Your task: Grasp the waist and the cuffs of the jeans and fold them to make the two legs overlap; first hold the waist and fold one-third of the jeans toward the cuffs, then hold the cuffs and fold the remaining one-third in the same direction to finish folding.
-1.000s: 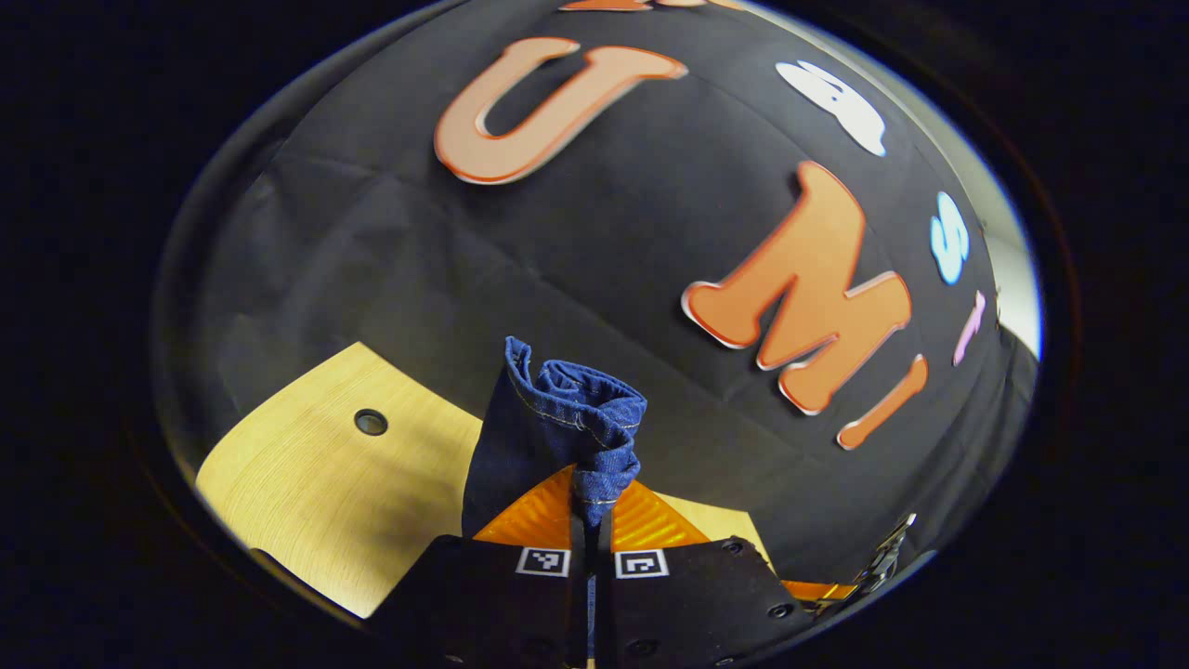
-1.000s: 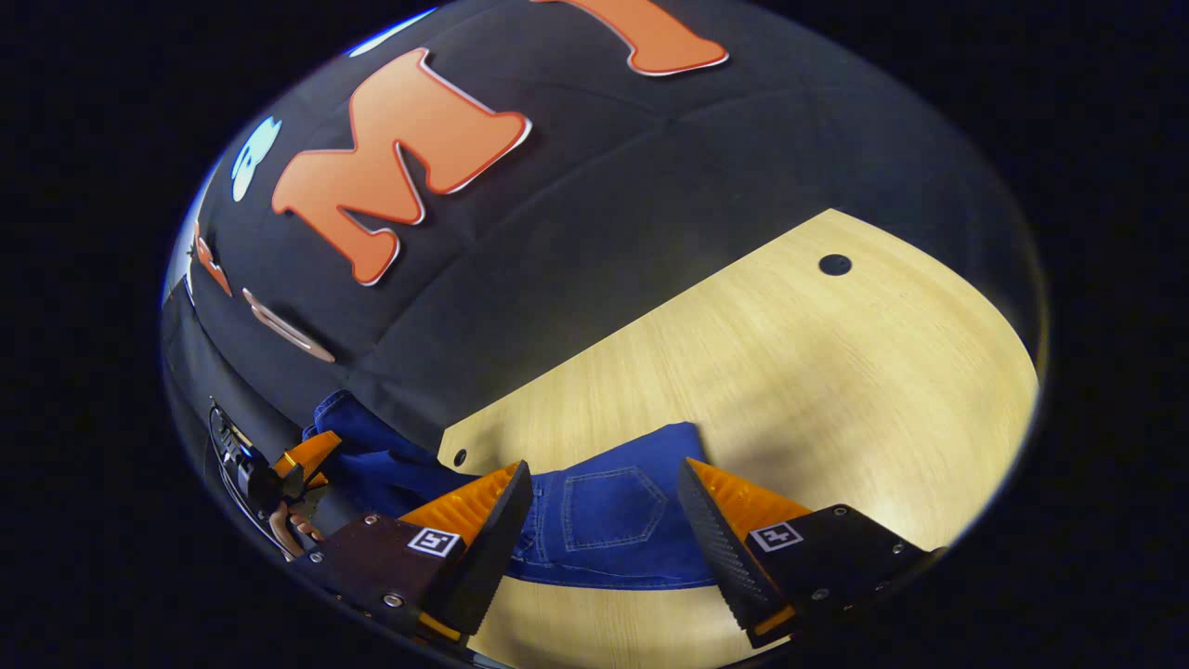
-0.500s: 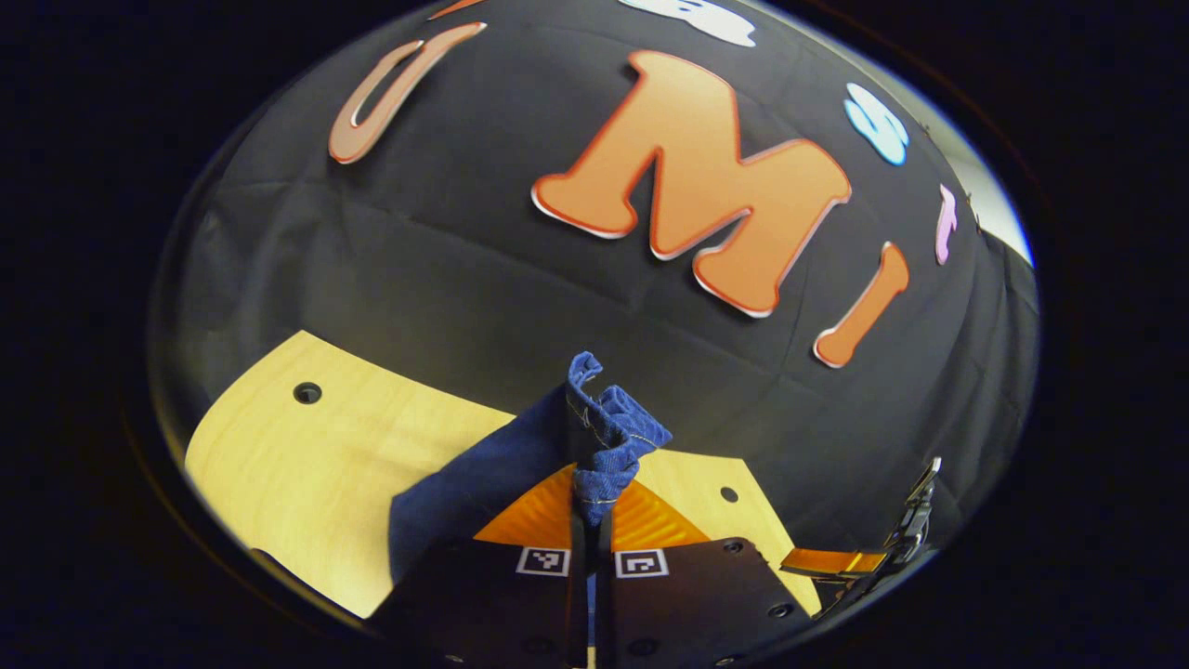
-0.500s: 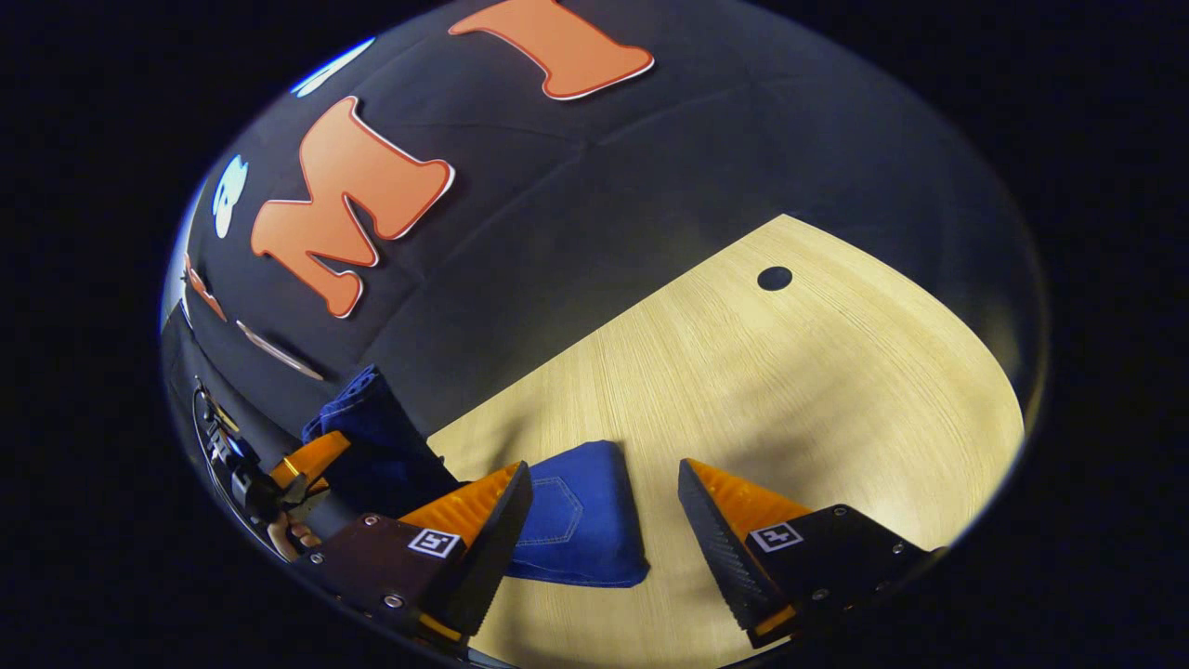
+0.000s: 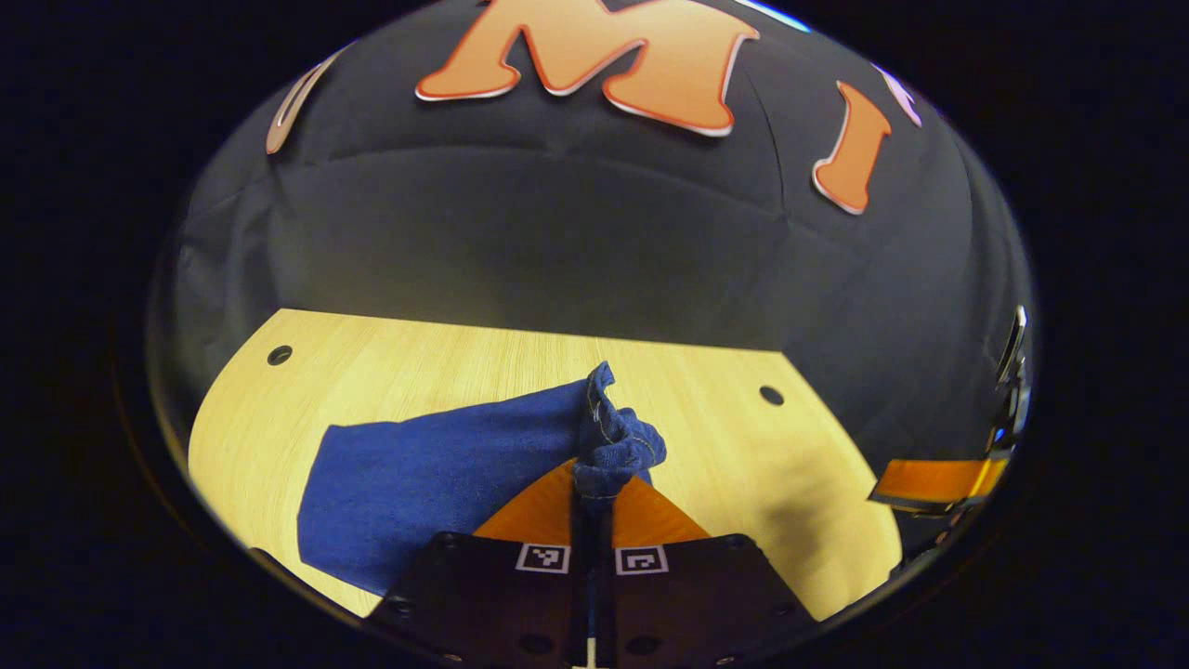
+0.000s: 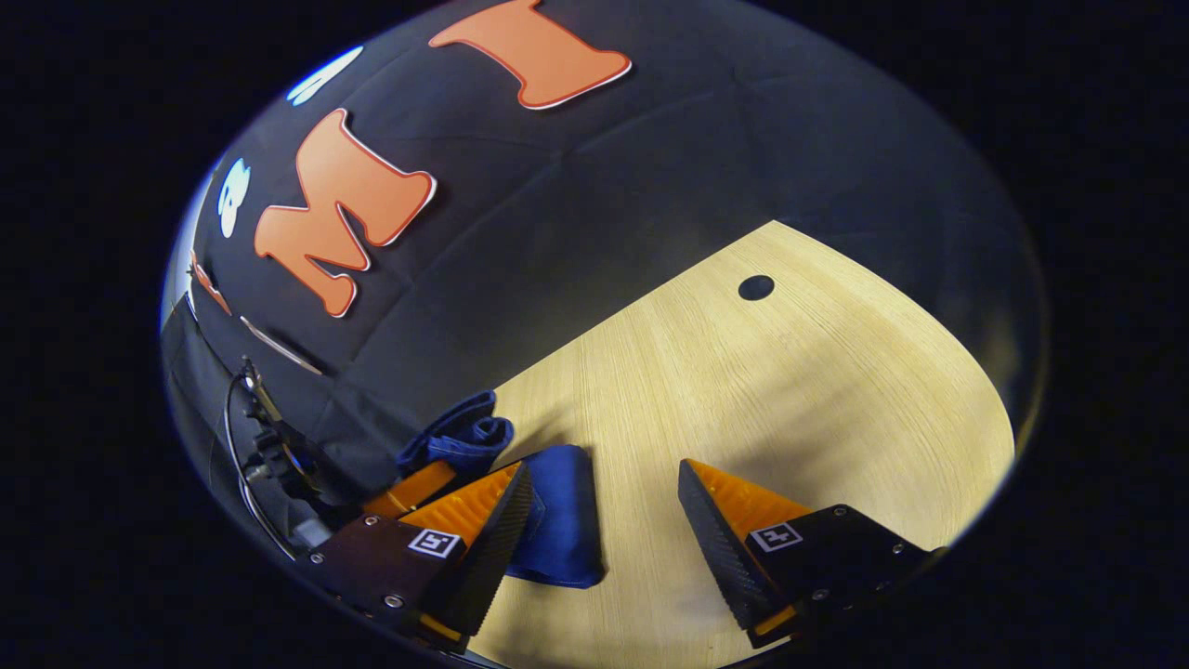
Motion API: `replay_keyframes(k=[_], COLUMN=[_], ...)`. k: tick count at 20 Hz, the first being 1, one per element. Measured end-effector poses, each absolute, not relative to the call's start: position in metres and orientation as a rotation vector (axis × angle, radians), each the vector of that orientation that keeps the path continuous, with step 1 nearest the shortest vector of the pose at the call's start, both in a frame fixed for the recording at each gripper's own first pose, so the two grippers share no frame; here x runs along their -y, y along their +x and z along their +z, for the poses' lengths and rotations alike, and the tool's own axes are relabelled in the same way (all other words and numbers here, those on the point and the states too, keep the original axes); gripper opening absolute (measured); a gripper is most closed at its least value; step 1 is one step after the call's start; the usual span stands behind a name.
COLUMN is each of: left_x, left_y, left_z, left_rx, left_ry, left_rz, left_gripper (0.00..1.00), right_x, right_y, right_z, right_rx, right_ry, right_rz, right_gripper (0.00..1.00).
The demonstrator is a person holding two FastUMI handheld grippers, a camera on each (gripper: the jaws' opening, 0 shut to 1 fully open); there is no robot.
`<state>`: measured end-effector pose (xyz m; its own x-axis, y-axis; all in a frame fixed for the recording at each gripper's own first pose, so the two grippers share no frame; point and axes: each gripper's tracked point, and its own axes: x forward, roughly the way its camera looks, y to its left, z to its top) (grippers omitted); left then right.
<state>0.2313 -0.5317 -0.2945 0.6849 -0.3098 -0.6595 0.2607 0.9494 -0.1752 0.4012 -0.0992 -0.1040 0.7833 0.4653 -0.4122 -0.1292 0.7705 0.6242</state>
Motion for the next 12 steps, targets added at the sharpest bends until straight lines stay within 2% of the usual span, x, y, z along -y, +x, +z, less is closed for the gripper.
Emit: replay_keyframes(k=[7,9,12], left_x=[0.549,0.555,0.581], left_y=[0.201,0.188,0.164], left_z=[-0.365,-0.368,-0.369], left_rx=[-0.781,-0.808,-0.876], left_ry=[0.214,0.225,0.096], left_rz=[-0.259,-0.297,-0.397], left_gripper=[0.04,0.08,0.77], right_x=[0.105,0.107,0.114], right_y=[0.394,0.389,0.381], right_z=[-0.121,-0.119,-0.115], right_rx=[-0.621,-0.635,-0.647], right_ry=[0.562,0.550,0.473], right_rz=[0.348,0.340,0.310], right_gripper=[0.97,0.97,0.97])
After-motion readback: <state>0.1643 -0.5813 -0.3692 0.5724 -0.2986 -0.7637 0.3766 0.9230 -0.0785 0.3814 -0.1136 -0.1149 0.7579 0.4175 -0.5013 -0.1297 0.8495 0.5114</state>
